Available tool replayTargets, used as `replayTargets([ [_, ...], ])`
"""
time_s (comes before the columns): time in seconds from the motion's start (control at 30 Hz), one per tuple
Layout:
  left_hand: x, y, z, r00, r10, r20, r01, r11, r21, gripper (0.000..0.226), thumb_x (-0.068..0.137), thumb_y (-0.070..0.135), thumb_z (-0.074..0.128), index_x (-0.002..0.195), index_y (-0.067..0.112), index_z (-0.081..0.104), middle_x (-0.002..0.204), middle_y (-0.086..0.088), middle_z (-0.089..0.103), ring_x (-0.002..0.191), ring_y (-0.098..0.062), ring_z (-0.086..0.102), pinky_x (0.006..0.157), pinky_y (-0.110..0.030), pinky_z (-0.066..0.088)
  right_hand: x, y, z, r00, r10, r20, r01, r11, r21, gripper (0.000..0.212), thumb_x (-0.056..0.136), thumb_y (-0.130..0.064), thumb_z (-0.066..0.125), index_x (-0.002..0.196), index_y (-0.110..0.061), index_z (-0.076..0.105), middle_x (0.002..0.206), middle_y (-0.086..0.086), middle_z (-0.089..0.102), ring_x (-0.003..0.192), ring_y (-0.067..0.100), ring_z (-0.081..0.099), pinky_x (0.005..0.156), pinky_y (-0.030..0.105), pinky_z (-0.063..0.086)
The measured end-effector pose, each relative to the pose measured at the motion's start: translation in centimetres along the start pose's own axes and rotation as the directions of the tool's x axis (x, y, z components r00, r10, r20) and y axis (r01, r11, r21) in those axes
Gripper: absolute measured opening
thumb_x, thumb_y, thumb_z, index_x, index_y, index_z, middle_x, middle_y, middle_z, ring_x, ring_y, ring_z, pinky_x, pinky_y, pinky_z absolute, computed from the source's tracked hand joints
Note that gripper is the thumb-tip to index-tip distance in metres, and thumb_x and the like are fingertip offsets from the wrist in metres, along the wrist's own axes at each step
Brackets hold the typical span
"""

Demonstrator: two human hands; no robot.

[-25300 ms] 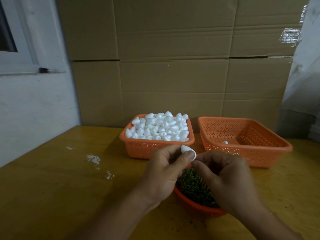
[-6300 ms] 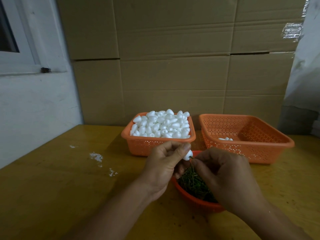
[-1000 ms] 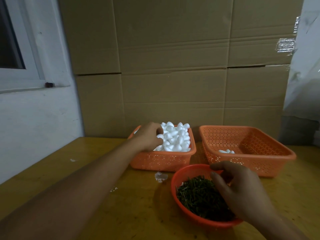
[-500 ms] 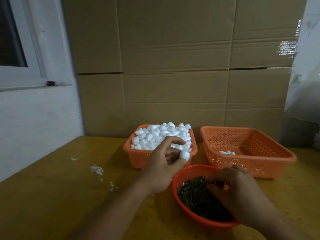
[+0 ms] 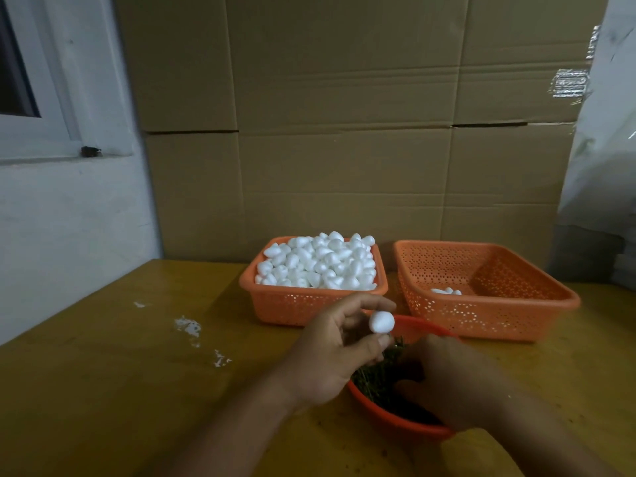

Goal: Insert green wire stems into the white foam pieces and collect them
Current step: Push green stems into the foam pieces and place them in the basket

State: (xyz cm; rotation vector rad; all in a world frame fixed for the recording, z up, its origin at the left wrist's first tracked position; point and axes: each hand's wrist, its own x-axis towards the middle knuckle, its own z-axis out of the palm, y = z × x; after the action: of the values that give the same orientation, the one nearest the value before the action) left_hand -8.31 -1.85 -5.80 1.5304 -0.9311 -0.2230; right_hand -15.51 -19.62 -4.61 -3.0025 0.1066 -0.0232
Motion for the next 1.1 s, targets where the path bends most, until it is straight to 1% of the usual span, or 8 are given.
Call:
replayTargets([
  [0.17,0.1,0.2,0.6,0.998,-0.043,-0.044,0.04,0.997,-0.067,0.019,0.098,0.029,0.059,0.111,0.019,0.069,0.083,-0.007,0.071,0.071,-0.018,0.061,0.067,-0.028,0.051,0.7,0.0,0.6,0.999,0.045,-0.031,-0.045,0.999,-0.022,0.017,0.091,-0.04,0.062,0.1,-0.029,0.071,0.092,-0.01,0.068,0.085,0.011,0.065,0.076,0.033,0.059],
  [0.27,0.1,0.3,0.8,0.993,-0.093,-0.079,0.079,0.985,-0.155,0.023,0.094,0.039,0.06,0.094,0.019,0.073,0.076,-0.005,0.066,0.066,-0.016,0.057,0.061,-0.025,0.047,0.9,0.0,0.5,0.999,0.036,-0.008,-0.036,0.999,-0.021,0.02,0.091,-0.043,0.062,0.103,-0.029,0.069,0.094,-0.009,0.068,0.086,0.012,0.065,0.077,0.033,0.058],
  [0.33,0.1,0.3,0.8,0.988,-0.126,-0.086,0.102,0.964,-0.245,0.026,0.093,0.042,0.062,0.092,0.018,0.074,0.076,-0.005,0.064,0.066,-0.014,0.055,0.06,-0.023,0.045,0.8,0.0,0.4,0.999,0.033,0.008,-0.033,0.998,-0.049,0.024,0.091,-0.047,0.06,0.103,-0.027,0.067,0.095,-0.006,0.067,0.088,0.015,0.065,0.078,0.035,0.057],
  [0.47,0.3,0.4,0.7,0.975,-0.208,-0.08,0.157,0.895,-0.418,0.032,0.09,0.037,0.064,0.101,0.009,0.074,0.077,-0.005,0.063,0.068,-0.013,0.055,0.059,-0.023,0.044,0.8,-0.1,0.3,1.0,0.018,0.019,-0.016,0.997,-0.076,0.024,0.092,-0.043,0.06,0.107,-0.026,0.068,0.099,-0.006,0.069,0.091,0.015,0.066,0.08,0.035,0.059],
  [0.6,0.3,0.6,0.5,0.97,-0.237,-0.047,0.18,0.839,-0.514,0.021,0.089,0.033,0.063,0.091,0.014,0.071,0.075,-0.007,0.062,0.064,-0.014,0.055,0.058,-0.024,0.044,0.9,-0.2,0.5,1.0,0.027,-0.014,-0.027,0.997,-0.069,0.022,0.091,-0.039,0.062,0.108,-0.027,0.068,0.101,-0.004,0.069,0.093,0.017,0.067,0.079,0.035,0.058],
  [0.83,0.4,0.5,0.1,0.965,-0.261,-0.008,0.203,0.772,-0.602,0.024,0.091,0.036,0.066,0.095,0.013,0.066,0.073,-0.006,0.058,0.059,-0.013,0.052,0.055,-0.025,0.042,0.4,0.3,0.3,0.994,0.063,-0.087,-0.05,0.987,0.153,0.011,0.082,-0.035,0.076,0.092,-0.032,0.074,0.094,-0.011,0.071,0.087,0.009,0.066,0.08,0.033,0.058],
  [1.0,0.4,0.3,0.0,0.966,-0.256,0.033,0.222,0.76,-0.611,0.028,0.09,0.038,0.068,0.098,0.011,0.065,0.074,-0.006,0.058,0.059,-0.013,0.051,0.056,-0.026,0.042,-0.3,1.0,0.4,0.971,0.035,-0.238,0.044,0.947,0.318,0.009,0.083,-0.026,0.077,0.082,-0.035,0.077,0.076,-0.02,0.068,0.071,-0.009,0.061,0.062,0.01,0.048],
  [1.1,0.3,0.4,0.1,0.963,-0.266,0.04,0.233,0.751,-0.617,0.03,0.09,0.038,0.069,0.101,0.01,0.064,0.074,-0.007,0.057,0.059,-0.014,0.051,0.057,-0.026,0.042,-0.6,1.1,0.5,0.952,0.014,-0.307,0.109,0.918,0.382,0.01,0.085,-0.023,0.077,0.084,-0.033,0.078,0.074,-0.023,0.066,0.076,-0.016,0.058,0.066,0.008,0.046],
])
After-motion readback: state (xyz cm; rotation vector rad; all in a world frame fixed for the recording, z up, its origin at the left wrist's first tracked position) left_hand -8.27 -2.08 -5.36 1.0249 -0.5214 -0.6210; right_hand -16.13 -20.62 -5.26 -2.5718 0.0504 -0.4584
